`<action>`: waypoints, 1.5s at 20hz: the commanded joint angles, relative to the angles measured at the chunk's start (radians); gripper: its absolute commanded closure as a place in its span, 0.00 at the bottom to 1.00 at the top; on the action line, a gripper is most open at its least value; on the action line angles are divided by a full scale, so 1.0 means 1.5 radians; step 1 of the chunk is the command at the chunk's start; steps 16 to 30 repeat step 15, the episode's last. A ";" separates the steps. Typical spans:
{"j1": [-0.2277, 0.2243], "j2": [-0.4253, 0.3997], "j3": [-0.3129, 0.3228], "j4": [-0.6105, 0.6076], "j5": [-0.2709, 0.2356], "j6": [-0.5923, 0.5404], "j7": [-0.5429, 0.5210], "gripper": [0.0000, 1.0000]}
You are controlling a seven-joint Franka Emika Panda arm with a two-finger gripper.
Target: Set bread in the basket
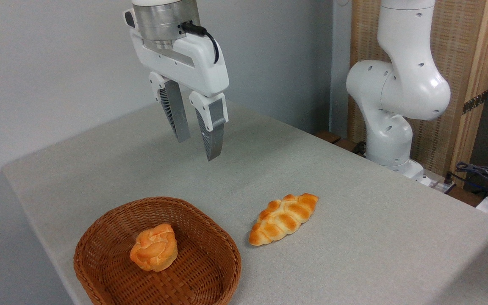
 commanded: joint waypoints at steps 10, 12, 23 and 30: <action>-0.020 0.036 0.034 0.074 -0.012 0.001 0.009 0.00; -0.020 0.036 0.034 0.074 -0.013 0.002 0.010 0.00; -0.020 0.036 0.034 0.074 -0.013 0.002 0.010 0.00; -0.020 0.036 0.034 0.074 -0.013 0.002 0.010 0.00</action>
